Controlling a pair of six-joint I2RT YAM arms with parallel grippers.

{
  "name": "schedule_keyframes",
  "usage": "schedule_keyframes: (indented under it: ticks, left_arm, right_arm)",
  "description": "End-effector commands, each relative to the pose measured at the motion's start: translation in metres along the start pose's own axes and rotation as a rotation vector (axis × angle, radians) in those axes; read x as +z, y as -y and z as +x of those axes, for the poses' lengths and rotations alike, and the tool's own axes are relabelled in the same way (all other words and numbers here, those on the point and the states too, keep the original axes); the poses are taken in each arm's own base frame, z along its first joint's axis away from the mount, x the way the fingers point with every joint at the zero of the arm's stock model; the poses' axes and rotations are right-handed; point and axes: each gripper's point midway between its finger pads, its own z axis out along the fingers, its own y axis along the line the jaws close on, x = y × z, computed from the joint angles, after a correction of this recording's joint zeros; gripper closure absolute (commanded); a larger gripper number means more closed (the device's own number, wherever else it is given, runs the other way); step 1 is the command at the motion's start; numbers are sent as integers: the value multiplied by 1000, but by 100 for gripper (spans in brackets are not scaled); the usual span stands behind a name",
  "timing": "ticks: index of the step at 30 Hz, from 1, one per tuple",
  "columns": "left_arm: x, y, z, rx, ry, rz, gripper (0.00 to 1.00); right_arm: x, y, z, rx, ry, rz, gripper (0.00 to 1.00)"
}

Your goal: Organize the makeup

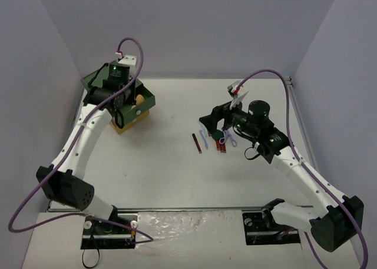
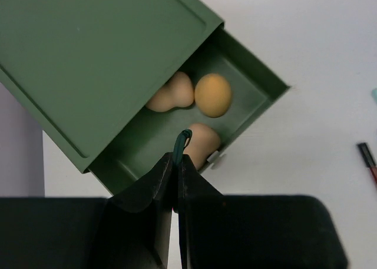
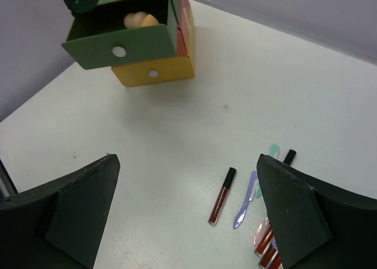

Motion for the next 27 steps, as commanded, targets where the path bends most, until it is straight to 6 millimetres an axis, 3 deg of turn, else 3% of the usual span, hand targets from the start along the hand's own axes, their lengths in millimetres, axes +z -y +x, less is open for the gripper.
schedule_keyframes:
  ticks: [1, 3, 7, 11, 14, 19, 22, 27]
  left_arm:
    - [7, -35, -2, 70, -32, -161, 91]
    - [14, -37, 0, 73, -42, -177, 86]
    - [19, -44, -1, 83, -51, -223, 67]
    - [10, -46, -11, 71, -15, -221, 44]
    - [-5, -45, -19, 51, 20, -207, 38]
    - [-44, -37, -33, -10, 120, -116, 35]
    - [-77, -34, -36, -55, 204, -59, 26]
    - [-85, -24, 3, -93, 205, 9, 11]
  right_arm:
    - [-6, 30, -3, -17, 23, 161, 0]
    - [-6, 35, 1, -14, 12, 186, 0]
    - [-7, 41, 4, -9, 1, 217, 0]
    - [-7, 55, 12, 8, -24, 288, 0]
    - [-5, 64, 20, 27, -48, 330, 2]
    - [4, 88, 43, 83, -121, 435, 24]
    - [18, 102, 69, 103, -208, 470, 33]
    - [37, 113, 103, 112, -310, 476, 46]
